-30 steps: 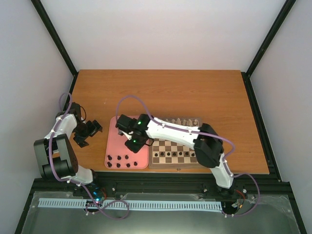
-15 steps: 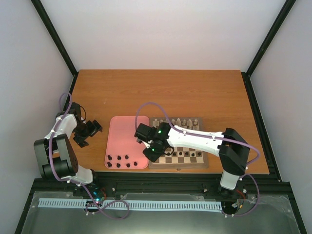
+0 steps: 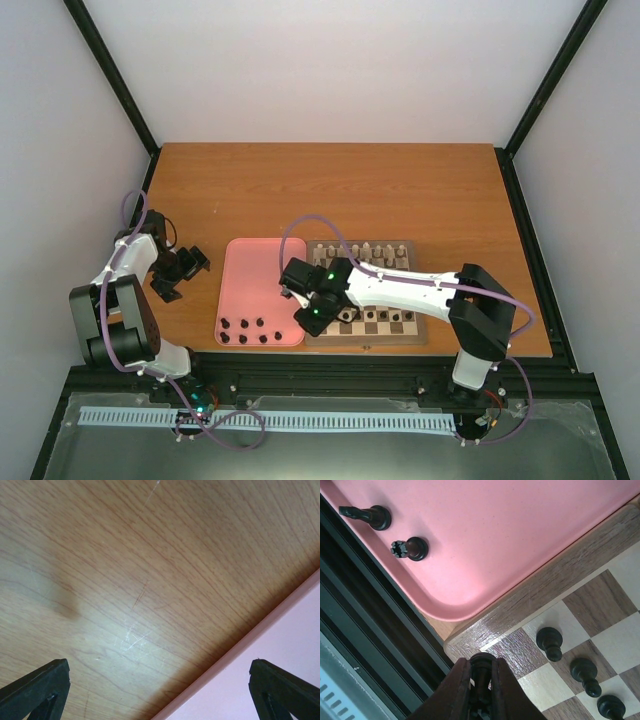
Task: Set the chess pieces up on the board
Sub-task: Place the chess piece on the chessboard, then pick up the chess piece from the storage box, then place the chess piece on the chessboard.
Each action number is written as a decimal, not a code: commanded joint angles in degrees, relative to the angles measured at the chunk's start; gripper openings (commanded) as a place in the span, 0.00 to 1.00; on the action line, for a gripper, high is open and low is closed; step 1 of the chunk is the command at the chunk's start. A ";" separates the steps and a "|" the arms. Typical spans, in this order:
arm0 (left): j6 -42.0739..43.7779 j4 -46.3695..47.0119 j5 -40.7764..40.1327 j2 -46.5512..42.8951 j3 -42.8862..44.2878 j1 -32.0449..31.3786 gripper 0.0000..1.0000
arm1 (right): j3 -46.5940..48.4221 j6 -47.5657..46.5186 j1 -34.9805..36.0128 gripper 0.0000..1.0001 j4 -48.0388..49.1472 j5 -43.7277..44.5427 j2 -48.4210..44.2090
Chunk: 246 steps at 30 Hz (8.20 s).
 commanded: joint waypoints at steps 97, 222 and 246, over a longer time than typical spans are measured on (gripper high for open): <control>1.06 -0.09 -0.23 -0.87 2.41 -0.28 1.00 | 34.74 -12.31 0.92 0.40 -6.06 -6.37 26.37; 1.40 0.28 -1.08 0.15 2.41 -0.30 1.00 | -14.11 6.64 -3.60 0.14 5.22 1.25 -7.97; 1.43 0.08 -0.91 -0.15 2.50 -0.30 1.00 | -13.18 6.01 -3.58 0.24 5.13 1.66 -8.12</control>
